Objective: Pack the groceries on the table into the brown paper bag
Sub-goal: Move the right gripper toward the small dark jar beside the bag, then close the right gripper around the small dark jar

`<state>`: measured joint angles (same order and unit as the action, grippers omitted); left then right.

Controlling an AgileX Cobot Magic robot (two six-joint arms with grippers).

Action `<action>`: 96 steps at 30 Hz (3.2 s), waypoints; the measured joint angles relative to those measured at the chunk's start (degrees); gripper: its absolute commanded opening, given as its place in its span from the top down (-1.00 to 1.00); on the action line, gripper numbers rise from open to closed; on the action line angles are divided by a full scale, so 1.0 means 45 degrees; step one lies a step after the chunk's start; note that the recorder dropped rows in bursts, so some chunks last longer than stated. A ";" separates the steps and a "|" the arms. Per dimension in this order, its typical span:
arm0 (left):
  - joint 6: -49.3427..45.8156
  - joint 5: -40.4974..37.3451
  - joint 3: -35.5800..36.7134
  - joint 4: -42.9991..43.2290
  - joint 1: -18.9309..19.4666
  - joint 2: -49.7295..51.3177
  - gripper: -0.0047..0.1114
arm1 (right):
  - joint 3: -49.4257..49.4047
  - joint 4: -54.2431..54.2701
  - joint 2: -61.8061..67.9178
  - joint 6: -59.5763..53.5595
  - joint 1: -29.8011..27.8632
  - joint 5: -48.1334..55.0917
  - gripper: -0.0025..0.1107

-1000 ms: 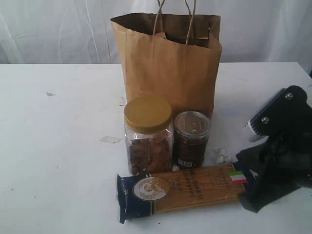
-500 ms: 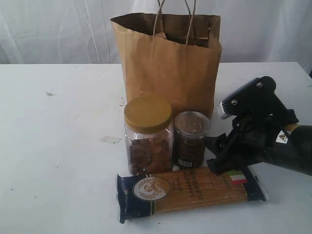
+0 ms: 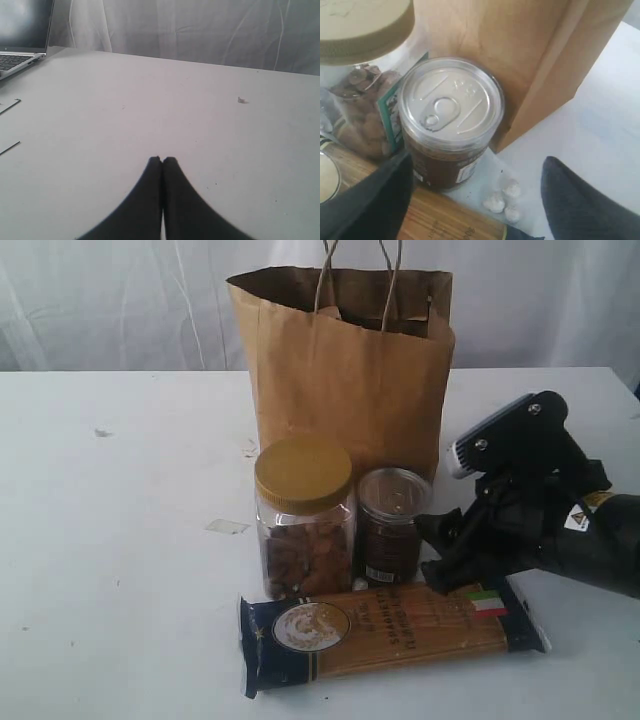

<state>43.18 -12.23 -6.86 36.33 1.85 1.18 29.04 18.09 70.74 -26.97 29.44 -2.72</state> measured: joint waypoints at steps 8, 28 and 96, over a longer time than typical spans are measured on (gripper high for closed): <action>0.0000 0.0000 0.0000 0.0000 0.0000 0.0000 0.92 | 0.0000 -0.0033 0.0631 -0.0246 0.1325 0.1513 -0.21; 0.0000 0.0000 0.0000 0.0000 0.0000 0.0000 0.92 | 0.0006 -0.0033 0.2343 0.1670 0.1576 -0.2348 -0.44; 0.0000 0.0000 0.0000 0.0000 0.0000 0.0000 0.92 | 0.0130 0.0166 0.1714 0.3107 0.1576 -0.2001 0.96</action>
<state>43.18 -12.23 -6.86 36.33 1.85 1.18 29.62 18.84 78.46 -12.99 36.54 -11.73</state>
